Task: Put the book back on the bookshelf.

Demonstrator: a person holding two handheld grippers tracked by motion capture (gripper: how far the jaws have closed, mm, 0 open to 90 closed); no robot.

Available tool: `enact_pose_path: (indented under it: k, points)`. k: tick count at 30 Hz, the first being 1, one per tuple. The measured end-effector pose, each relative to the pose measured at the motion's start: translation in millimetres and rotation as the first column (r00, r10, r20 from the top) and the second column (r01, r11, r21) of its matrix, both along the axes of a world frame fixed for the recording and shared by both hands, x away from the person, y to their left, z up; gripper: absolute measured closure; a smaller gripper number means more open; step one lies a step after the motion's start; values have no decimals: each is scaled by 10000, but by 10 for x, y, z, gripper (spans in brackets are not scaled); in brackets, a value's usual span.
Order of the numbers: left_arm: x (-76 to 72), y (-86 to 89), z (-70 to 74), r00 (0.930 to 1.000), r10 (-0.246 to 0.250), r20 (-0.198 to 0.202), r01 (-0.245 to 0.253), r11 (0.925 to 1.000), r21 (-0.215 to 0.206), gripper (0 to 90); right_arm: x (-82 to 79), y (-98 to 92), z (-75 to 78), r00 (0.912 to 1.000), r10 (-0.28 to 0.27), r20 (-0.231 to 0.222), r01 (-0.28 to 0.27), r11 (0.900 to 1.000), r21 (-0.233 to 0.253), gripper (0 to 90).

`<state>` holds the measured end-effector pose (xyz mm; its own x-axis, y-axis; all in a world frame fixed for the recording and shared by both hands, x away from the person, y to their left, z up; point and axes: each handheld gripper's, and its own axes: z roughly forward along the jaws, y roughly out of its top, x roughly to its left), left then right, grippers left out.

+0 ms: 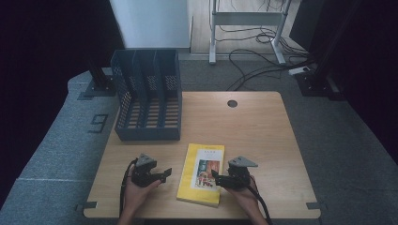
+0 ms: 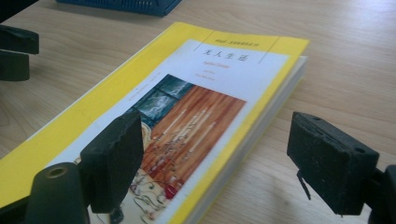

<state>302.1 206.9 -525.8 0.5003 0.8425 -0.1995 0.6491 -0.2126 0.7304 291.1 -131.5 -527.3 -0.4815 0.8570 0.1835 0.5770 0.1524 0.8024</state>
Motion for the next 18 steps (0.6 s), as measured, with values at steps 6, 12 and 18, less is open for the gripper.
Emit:
enact_pose_path:
  k: [6,12,18]
  points:
    - [5,-1,-3,10000,24,20,-24,9999,-125,237,18,139,-84,9993,198,-324,-202,9997,-103,171]
    - [2,-32,-21,10000,41,80,-42,9998,197,248,-9,268,-131,9998,159,-144,-170,9966,-805,129]
    - [-6,-44,-9,9999,60,126,-61,10000,76,226,22,289,-176,9996,12,-294,-41,9950,-1000,121]
